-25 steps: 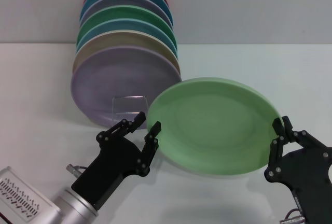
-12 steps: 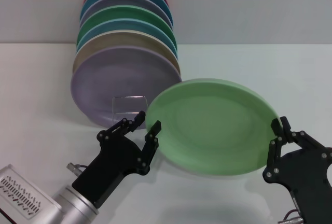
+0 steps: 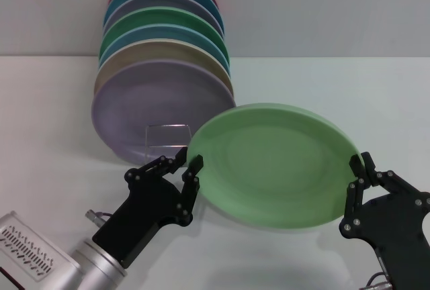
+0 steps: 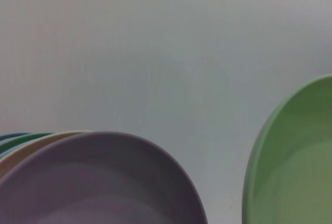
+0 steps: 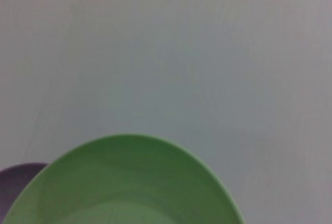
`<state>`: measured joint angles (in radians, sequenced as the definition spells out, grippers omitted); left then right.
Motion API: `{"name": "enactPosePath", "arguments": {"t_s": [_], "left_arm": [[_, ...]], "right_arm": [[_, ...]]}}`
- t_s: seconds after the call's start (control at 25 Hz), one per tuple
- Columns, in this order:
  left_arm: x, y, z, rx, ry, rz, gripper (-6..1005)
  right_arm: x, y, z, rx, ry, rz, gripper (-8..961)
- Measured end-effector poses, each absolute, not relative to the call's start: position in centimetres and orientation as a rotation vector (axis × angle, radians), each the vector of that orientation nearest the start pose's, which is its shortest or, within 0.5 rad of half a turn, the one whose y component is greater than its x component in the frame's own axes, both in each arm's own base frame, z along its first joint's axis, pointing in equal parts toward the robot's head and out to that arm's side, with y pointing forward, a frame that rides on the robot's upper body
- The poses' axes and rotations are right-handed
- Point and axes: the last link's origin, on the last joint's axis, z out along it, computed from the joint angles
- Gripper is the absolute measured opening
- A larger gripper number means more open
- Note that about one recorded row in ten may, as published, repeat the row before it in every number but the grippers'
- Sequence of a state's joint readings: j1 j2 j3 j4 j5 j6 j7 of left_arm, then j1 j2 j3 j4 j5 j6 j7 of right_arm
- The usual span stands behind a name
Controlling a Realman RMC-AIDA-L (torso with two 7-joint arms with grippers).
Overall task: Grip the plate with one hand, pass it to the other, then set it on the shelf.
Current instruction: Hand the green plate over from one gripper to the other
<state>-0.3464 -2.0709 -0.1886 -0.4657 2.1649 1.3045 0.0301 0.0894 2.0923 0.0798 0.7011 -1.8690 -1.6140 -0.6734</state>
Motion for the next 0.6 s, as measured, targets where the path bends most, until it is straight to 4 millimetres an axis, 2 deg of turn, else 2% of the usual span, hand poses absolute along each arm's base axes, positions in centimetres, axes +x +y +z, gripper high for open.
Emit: {"name": "enactPosePath", "arguments": {"t_s": [0.16,0.6], "left_arm": [[-24.44,24.56,-10.88,-2.07,-0.329,-0.947,193],[-24.44,24.7,-10.85,-2.073,-0.323,-0.945,106]], "right_arm": [[24.23,17.26,-8.32,-1.6,0.16,0.7,38],[24.21,17.26,-8.33,-1.601,0.159,0.701,61]]}}
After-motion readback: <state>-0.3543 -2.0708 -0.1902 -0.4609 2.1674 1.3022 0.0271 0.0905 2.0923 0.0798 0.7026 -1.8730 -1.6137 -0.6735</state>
